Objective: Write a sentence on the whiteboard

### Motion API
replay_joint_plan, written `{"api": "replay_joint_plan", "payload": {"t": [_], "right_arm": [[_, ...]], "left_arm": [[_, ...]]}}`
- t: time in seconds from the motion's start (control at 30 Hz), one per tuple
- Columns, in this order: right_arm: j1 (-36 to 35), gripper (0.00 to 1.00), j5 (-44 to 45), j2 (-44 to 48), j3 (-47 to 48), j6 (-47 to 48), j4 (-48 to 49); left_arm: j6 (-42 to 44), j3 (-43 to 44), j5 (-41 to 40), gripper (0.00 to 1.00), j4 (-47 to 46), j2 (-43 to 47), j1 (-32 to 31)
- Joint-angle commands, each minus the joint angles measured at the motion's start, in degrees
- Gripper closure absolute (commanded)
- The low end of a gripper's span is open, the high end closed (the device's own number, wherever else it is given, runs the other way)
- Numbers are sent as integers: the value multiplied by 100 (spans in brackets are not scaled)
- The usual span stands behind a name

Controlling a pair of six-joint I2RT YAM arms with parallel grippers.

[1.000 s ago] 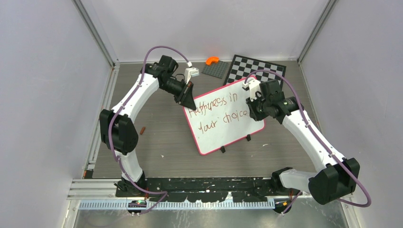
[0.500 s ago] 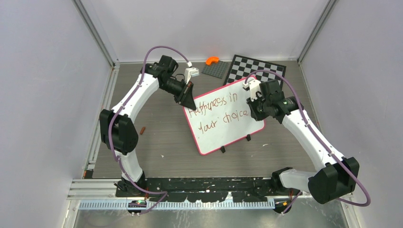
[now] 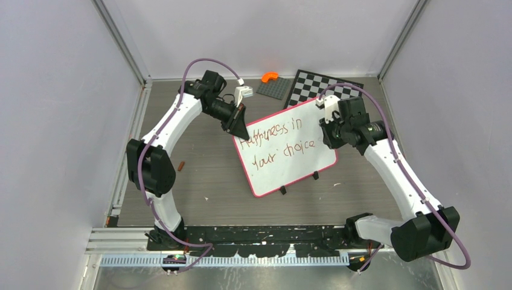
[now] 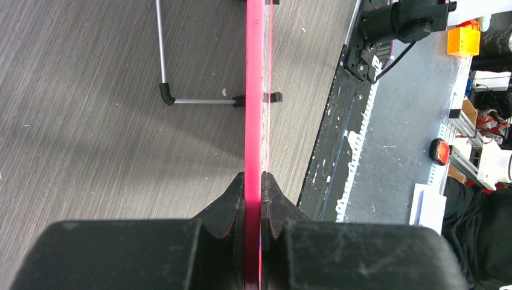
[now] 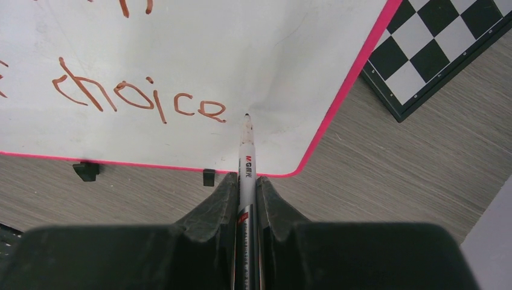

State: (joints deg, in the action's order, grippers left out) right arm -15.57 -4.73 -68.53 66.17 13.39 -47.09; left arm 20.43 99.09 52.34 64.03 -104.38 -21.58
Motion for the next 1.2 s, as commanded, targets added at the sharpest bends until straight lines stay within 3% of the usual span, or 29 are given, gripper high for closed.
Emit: {"api": "replay_joint_plan", "payload": {"t": [0.0,0.57,0.93,1.17], "right_arm": [[36,100,117,-29,206,-56,249],[28,100,-446,-163,76,-8,245],[44,100,340,-100,-115,184,314],[38,100,258,-152,-217,136,260]], "left_arm": [[608,-220,-926,100,143,-180,-215],[609,-259,-968,100,118,-148,-217],[595,-206,-955,100,140,-179,-217],[595,-199,-968,100,133,-184,-216]]}}
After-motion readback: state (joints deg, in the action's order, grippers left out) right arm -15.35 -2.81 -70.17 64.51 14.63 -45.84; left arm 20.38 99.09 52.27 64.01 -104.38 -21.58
